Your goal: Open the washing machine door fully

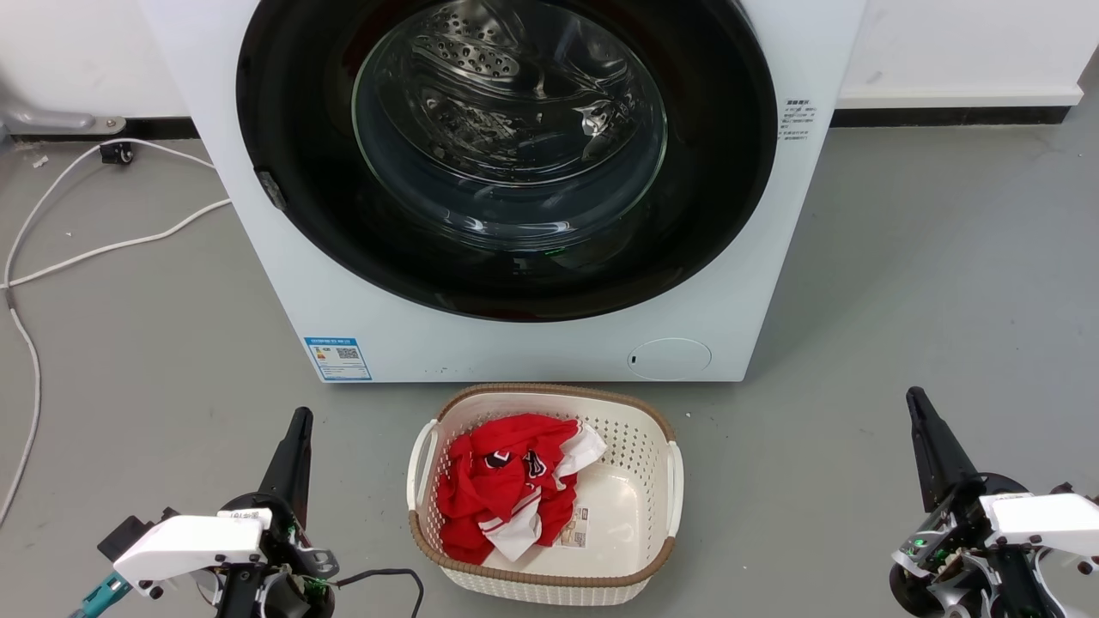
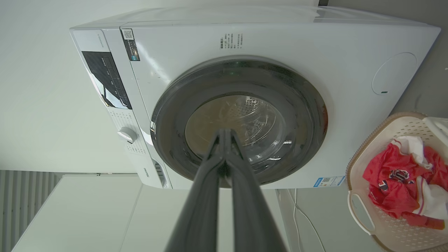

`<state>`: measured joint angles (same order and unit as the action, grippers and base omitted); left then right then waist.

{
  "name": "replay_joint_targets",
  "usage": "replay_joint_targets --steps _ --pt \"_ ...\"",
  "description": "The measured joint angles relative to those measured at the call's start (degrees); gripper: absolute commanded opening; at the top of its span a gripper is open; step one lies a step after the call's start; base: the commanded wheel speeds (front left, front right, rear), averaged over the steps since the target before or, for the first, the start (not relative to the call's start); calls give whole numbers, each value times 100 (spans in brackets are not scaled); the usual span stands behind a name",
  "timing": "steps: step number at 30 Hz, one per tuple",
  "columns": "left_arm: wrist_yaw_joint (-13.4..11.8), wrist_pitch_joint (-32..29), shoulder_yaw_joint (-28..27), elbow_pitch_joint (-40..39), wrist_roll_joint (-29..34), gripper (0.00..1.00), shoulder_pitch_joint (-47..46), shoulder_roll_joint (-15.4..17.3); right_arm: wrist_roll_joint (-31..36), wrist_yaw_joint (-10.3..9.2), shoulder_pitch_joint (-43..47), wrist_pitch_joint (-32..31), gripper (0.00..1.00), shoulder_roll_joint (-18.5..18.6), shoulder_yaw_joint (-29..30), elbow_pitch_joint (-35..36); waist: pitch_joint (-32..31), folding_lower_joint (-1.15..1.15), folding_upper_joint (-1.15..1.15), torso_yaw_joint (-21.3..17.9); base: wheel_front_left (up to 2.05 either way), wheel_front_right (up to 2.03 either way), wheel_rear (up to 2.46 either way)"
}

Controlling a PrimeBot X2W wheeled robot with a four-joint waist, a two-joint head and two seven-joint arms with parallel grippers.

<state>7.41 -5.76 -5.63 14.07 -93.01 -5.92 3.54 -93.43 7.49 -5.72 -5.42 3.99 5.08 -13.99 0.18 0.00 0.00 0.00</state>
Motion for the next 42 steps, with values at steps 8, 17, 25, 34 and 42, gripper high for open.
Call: replay_joint_targets --steps 8,17,25,34,42 --pt "-1 -12 -9 31 5 0 12 -10 14 0 16 -11 0 -12 9 -25 0 0 0 0 0 0 0" --pt "-8 180 169 40 87 100 135 -47 156 -1 170 185 100 -43 -46 -9 8 0 0 6 0 0 0" --pt "-9 397 191 -166 620 100 132 -49 833 -1 243 389 100 -47 -18 263 26 0 0 22 0 0 0" --pt "-8 602 179 -500 1845 100 124 -52 2319 -1 274 590 100 -53 -44 646 33 0 0 32 0 0 0" --pt "-87 765 260 -801 2922 100 121 -52 3562 -1 371 751 100 -57 -92 904 21 0 0 36 0 0 0"
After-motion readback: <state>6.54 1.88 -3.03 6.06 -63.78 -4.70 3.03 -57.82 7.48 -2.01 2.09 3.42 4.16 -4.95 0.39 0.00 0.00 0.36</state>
